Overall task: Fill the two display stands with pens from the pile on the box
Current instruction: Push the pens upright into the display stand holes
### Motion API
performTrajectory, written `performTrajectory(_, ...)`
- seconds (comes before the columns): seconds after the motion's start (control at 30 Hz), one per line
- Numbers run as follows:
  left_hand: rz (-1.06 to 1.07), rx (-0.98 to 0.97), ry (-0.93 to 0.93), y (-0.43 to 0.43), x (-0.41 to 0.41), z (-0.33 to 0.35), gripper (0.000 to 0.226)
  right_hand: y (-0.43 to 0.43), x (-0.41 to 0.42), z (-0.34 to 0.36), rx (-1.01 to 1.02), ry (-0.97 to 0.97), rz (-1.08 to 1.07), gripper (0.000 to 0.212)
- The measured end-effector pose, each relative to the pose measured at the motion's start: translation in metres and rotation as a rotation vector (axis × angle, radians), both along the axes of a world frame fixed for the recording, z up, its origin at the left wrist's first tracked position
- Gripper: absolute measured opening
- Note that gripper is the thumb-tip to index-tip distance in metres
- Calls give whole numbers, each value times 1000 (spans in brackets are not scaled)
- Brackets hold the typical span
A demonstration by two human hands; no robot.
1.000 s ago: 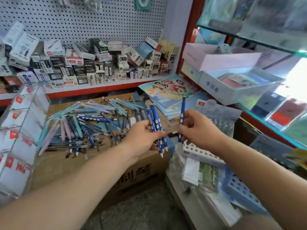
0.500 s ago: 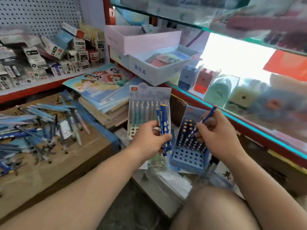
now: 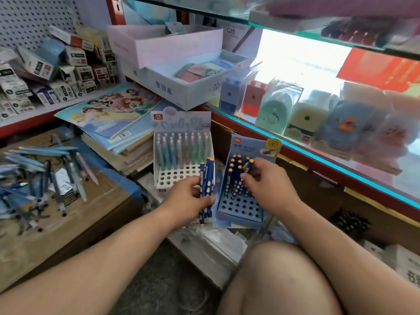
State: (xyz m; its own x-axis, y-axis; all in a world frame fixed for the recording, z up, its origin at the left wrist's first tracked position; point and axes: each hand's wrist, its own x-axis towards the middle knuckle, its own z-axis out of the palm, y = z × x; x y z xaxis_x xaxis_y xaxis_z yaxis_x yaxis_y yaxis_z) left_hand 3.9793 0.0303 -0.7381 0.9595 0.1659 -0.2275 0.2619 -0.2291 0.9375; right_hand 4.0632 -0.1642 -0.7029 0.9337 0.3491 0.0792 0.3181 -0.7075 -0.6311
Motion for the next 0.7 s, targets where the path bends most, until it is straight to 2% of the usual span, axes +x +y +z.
performTrajectory(0.17, 8, -45, -4, 2, 2, 1, 22, 3, 3, -5, -89, -13, 24, 6)
performTrajectory(0.33, -12, -49, -8, 0, 5, -2, 24, 7, 4, -7, -199, -39, 33, 24)
performTrajectory(0.7, -36, -50, -21, -1, 5, -1, 24, 15, 10, -5, -294, -42, -12, 31)
